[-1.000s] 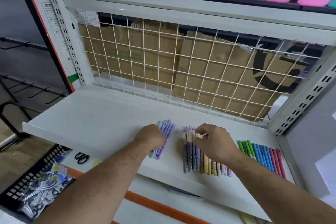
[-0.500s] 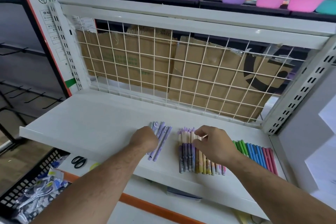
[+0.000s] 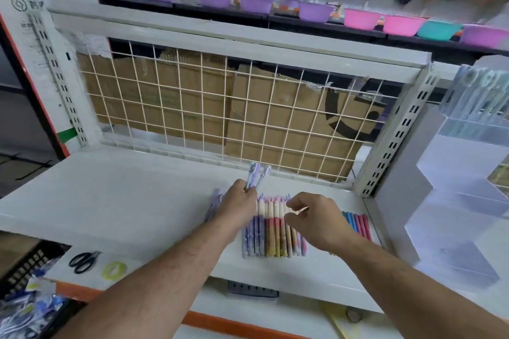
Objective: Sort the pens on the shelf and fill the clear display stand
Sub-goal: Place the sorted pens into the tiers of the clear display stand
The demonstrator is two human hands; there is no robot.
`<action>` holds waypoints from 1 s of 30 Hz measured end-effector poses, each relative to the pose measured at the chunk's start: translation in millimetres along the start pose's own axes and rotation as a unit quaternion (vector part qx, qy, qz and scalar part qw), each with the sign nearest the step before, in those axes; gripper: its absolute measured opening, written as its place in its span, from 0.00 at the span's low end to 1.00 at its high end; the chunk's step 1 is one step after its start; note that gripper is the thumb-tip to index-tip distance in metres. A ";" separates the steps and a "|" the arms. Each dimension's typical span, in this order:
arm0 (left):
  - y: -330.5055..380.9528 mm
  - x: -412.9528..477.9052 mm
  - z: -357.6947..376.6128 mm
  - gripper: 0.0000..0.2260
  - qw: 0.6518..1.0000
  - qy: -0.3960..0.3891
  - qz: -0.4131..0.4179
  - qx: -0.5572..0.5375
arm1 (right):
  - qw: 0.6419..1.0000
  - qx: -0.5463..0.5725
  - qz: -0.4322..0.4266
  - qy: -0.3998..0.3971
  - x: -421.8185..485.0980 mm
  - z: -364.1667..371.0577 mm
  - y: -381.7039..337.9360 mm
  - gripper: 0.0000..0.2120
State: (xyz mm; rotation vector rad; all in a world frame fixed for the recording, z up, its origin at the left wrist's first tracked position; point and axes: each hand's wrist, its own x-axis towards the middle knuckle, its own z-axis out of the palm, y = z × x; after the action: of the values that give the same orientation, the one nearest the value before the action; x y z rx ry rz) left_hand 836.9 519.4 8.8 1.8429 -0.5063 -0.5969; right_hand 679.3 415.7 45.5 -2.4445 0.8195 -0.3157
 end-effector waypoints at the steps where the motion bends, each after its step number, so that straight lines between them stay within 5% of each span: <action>1: 5.5 -4.5 8.9 0.08 1.000 -0.011 0.007 -0.017 | 1.000 0.004 0.007 0.002 -3.6 -6.3 2.9 0.14; 15: 84.4 -60.6 166.6 0.11 0.969 -0.176 0.128 -0.113 | 0.979 0.140 0.031 0.143 -46.3 -120.8 78.4 0.06; 22: 136.7 -94.5 257.8 0.13 0.956 -0.168 0.129 -0.202 | 0.964 0.184 0.023 0.189 -53.9 -192.8 148.1 0.08; 30: 187.0 -104.2 330.2 0.13 0.965 -0.121 0.158 -0.172 | 0.963 0.197 -0.014 0.182 -44.4 -261.4 204.9 0.08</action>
State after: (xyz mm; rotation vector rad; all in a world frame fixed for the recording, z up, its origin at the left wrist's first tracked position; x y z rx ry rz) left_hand 539.9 280.0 105.3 1.3340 -0.7900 -0.6487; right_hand 446.1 196.7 145.4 -2.0508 0.7808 -0.8714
